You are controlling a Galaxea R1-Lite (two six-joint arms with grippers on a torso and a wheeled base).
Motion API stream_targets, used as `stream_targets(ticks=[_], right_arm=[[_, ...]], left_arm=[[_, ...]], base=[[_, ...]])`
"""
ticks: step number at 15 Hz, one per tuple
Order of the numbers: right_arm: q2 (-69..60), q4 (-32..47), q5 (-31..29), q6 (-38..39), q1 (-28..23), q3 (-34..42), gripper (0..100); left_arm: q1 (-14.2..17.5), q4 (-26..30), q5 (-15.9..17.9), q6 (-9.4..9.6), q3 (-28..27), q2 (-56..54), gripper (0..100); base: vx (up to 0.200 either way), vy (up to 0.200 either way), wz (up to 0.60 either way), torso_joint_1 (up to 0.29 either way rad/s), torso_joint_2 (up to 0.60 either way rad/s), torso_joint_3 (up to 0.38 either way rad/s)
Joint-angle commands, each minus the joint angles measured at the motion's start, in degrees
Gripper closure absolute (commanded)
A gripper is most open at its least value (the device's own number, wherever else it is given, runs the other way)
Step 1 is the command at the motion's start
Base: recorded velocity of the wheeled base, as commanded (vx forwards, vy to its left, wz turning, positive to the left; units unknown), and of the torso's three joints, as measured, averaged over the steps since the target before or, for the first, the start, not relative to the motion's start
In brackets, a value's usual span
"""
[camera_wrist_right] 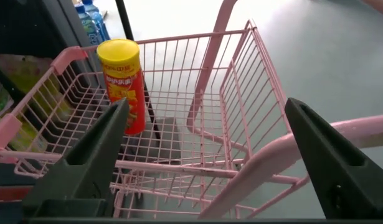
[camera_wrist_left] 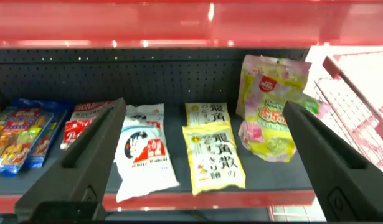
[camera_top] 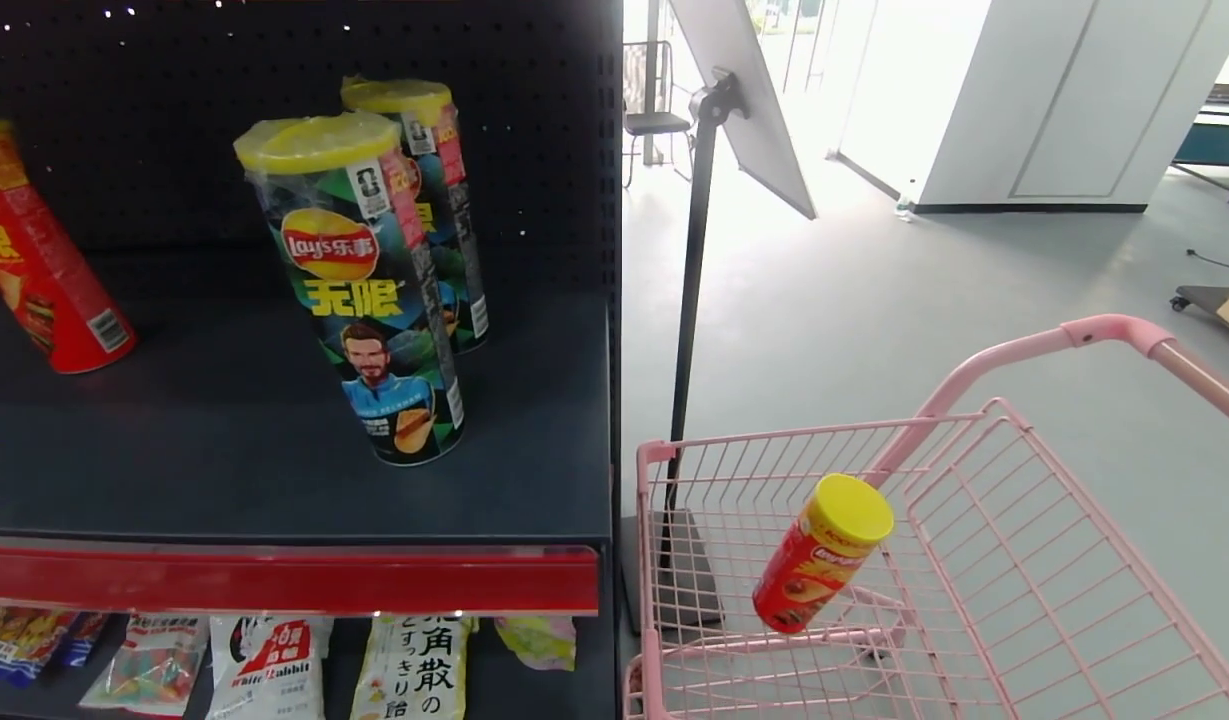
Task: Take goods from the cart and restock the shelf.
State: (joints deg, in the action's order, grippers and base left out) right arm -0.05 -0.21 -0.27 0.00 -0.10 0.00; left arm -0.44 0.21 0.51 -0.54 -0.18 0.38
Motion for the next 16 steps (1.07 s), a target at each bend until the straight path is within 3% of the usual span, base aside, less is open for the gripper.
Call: stream_targets(ticks=[1, 3, 16], right_arm=[[0.0, -0.1, 0.0, 0.1, 0.0, 0.0, 0], [0.0, -0.1, -0.1, 0.1, 0.0, 0.0, 0], [0.0, -0.1, 0.0, 0.0, 0.0, 0.0, 0]], left_arm=[[0.0, 0.0, 0.0, 0.01, 0.0, 0.1, 0], [0.0, 0.0, 0.0, 0.01, 0.0, 0.1, 0], [0.0, 0.0, 0.0, 0.01, 0.0, 0.1, 0]], base=[[-0.200, 0.000, 0.00, -0.002, 0.01, 0.012], [-0.200, 0.000, 0.00, -0.005, 0.00, 0.010], [0.000, 0.000, 0.00, 0.000, 0.00, 0.000]])
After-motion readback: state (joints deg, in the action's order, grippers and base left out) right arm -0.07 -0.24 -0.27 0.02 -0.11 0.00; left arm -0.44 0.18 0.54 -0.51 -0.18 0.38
